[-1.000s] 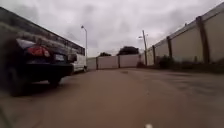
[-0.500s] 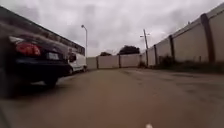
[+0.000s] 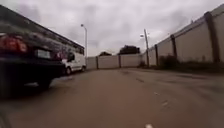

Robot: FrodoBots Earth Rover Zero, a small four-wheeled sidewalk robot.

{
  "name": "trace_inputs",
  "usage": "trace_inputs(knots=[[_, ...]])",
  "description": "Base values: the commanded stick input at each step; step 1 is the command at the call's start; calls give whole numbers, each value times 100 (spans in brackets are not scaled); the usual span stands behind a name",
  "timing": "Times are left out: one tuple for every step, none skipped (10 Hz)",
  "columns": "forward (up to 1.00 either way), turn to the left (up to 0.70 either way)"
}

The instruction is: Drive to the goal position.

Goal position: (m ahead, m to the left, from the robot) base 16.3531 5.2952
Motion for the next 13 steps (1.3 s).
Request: trace_inputs(knots=[[70, 0], [70, 0], [70, 0], [70, 0], [70, 0], [70, 0], [70, 0], [70, 0], [70, 0], [70, 0], [70, 0], [70, 0], [70, 0]])
